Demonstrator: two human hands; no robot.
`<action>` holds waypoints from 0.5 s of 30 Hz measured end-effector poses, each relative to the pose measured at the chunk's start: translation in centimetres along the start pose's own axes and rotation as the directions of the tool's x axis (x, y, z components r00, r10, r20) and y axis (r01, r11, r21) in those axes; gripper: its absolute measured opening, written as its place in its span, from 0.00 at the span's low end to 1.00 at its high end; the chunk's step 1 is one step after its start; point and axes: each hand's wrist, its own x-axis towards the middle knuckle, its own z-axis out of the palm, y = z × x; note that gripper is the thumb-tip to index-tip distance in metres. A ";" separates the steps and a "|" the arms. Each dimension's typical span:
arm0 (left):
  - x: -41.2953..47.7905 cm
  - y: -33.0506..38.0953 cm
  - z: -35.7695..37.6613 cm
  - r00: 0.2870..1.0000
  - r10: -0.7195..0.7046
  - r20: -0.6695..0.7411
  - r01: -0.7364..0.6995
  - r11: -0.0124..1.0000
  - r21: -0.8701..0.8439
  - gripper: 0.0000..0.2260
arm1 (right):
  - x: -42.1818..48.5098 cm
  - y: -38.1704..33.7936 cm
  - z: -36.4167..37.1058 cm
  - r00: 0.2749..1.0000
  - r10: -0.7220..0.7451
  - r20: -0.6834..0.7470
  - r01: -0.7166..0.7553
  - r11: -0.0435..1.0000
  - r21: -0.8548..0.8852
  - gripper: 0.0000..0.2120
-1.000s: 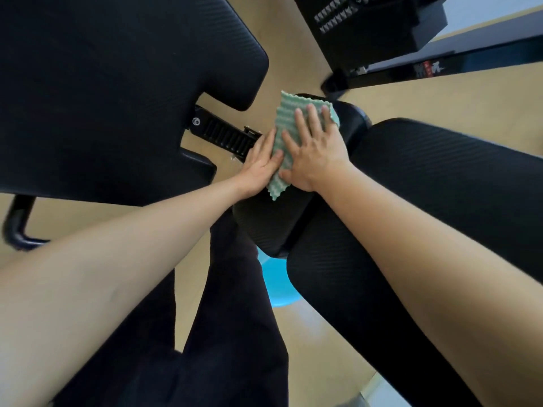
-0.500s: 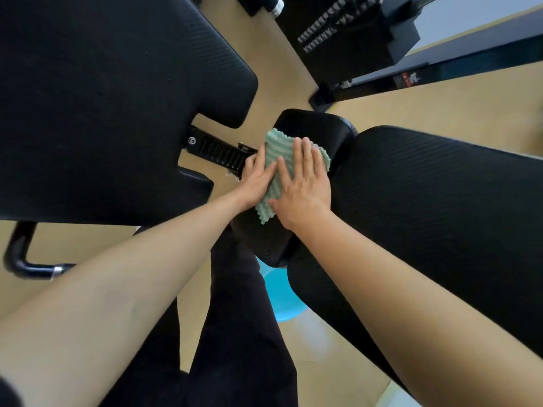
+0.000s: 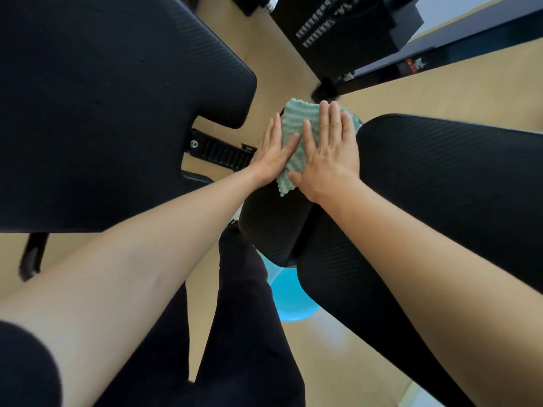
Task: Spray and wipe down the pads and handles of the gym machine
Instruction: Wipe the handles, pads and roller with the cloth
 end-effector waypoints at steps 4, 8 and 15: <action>-5.3 -3.0 0.7 0.998 -0.010 0.066 0.007 0.999 0.050 0.51 | -3.4 -3.1 1.5 0.999 -0.040 0.019 0.040 0.998 -0.042 0.46; -10.0 -6.7 1.4 0.993 -0.054 0.103 0.039 0.989 0.142 0.50 | -7.4 -7.2 3.5 0.996 -0.081 0.024 0.082 0.995 -0.058 0.44; -15.0 -9.7 1.1 0.963 -0.154 -0.220 0.198 0.961 0.195 0.32 | -10.7 -11.4 5.4 0.996 -0.089 -0.003 0.089 0.996 0.007 0.41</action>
